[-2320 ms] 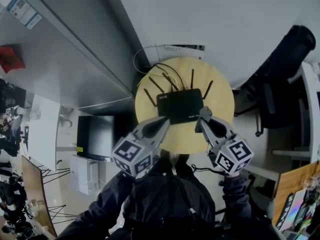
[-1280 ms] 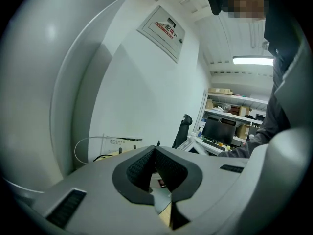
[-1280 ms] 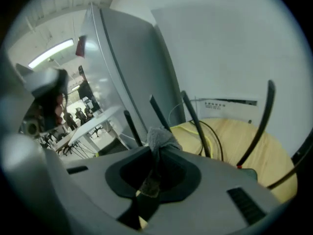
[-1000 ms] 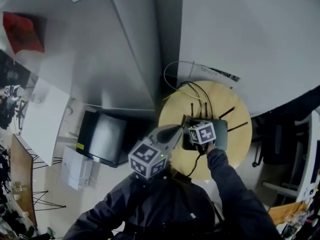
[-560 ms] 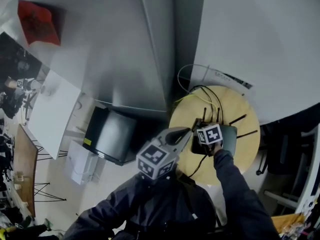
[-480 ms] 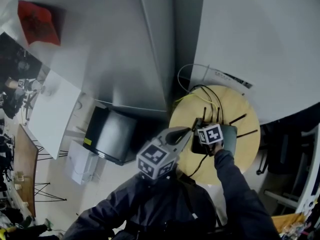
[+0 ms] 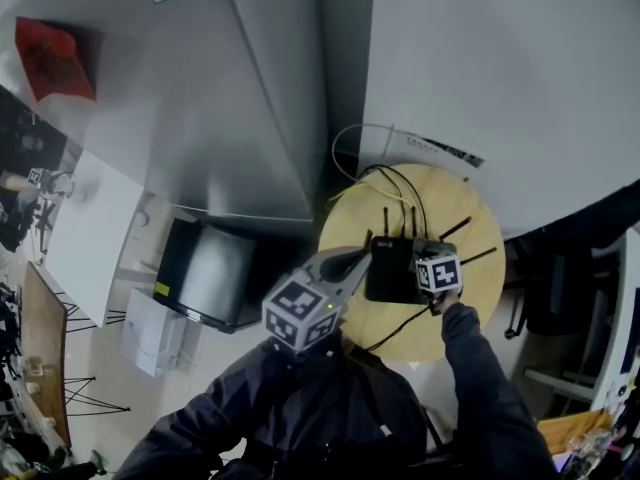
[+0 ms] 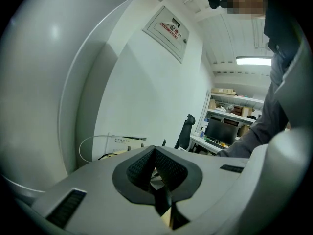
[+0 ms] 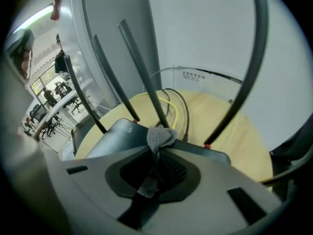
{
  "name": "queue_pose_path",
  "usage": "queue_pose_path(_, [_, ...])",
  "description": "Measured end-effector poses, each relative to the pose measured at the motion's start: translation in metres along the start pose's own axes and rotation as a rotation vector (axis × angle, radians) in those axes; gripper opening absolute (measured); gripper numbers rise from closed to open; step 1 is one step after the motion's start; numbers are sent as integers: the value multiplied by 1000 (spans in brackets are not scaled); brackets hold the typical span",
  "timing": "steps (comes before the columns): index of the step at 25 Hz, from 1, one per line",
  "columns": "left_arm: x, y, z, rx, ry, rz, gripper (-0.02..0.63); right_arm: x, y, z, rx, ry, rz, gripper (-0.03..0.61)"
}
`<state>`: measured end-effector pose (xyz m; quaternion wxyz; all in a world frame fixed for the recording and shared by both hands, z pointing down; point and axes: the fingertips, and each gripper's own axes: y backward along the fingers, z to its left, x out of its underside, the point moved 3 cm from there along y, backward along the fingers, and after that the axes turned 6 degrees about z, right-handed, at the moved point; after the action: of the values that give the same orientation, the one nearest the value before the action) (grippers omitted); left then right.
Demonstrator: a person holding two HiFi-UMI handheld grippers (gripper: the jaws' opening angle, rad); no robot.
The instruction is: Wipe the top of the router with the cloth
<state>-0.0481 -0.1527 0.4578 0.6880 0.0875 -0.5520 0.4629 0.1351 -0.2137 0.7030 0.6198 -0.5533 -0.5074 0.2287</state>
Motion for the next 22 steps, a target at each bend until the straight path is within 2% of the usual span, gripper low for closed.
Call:
queue_pose_path(10, [-1,-12,-14,26,-14,11,0,32,17,-66,171,-101,12,72])
queue_pose_path(16, [1,-6,-10,14,-9,9,0,40,18,-74,206,-124,37,72])
queue_pose_path(22, [3,3,-1,-2,-16,-5,0,38,21,-77,231,-129,11,72])
